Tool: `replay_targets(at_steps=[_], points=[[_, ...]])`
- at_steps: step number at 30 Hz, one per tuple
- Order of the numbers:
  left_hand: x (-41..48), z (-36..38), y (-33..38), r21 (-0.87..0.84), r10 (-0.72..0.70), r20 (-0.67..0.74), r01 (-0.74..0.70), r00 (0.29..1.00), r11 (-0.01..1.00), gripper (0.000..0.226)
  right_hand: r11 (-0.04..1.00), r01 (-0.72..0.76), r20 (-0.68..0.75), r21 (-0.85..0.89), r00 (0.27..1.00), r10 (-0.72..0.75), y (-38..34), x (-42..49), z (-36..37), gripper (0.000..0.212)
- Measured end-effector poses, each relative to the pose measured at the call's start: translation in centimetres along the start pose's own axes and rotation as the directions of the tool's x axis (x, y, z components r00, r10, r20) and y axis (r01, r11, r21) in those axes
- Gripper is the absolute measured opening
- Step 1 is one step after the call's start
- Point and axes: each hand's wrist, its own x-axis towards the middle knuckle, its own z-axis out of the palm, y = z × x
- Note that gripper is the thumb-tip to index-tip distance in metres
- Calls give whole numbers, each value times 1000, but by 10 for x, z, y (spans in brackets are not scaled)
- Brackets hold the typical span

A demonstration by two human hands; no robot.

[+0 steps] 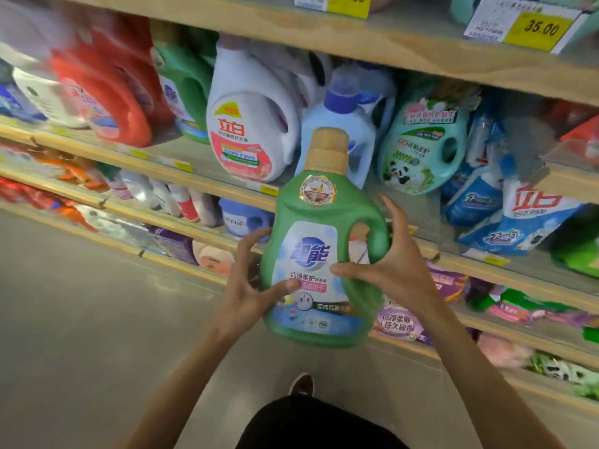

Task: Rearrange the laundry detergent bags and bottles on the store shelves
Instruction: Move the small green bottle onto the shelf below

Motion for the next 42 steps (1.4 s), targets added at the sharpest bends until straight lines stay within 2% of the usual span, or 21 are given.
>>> replay_targets(at_steps=[2, 6, 13, 21, 25, 30, 39, 42], points=[[-17, -11, -3, -16, -29, 5, 29, 1000, 999, 89, 1000, -29, 19, 3, 999, 29, 1, -13, 12, 115], [-47, -26, 0, -44, -73, 24, 74, 997, 996, 86, 999, -35, 38, -27, 999, 36, -4, -43, 27, 117], [-101, -48, 16, -65, -67, 94, 73, 993, 995, 79, 999, -11, 10, -32, 1000, 11, -21, -101, 40, 116], [-176, -80, 22, -44, -87, 14, 87, 996, 995, 87, 1000, 17, 74, -17, 997, -16, -44, -160, 64, 123], [-206, -102, 32, -62, -80, -16, 79, 997, 995, 82, 998, 44, 93, -35, 995, -40, -66, -180, 81, 127], [-221, -138, 39, -78, -80, -41, 76, 996, 994, 81, 995, 87, 97, -40, 992, -82, -98, -191, 109, 116], [-218, -231, 37, -93, -20, -34, 17, 999, 996, 73, 991, 81, 73, -105, 995, -74, -151, -182, 189, 123], [-214, -266, 30, -105, -19, -21, 16, 1000, 994, 72, 992, 73, 76, -103, 995, -65, -165, -177, 220, 118]])
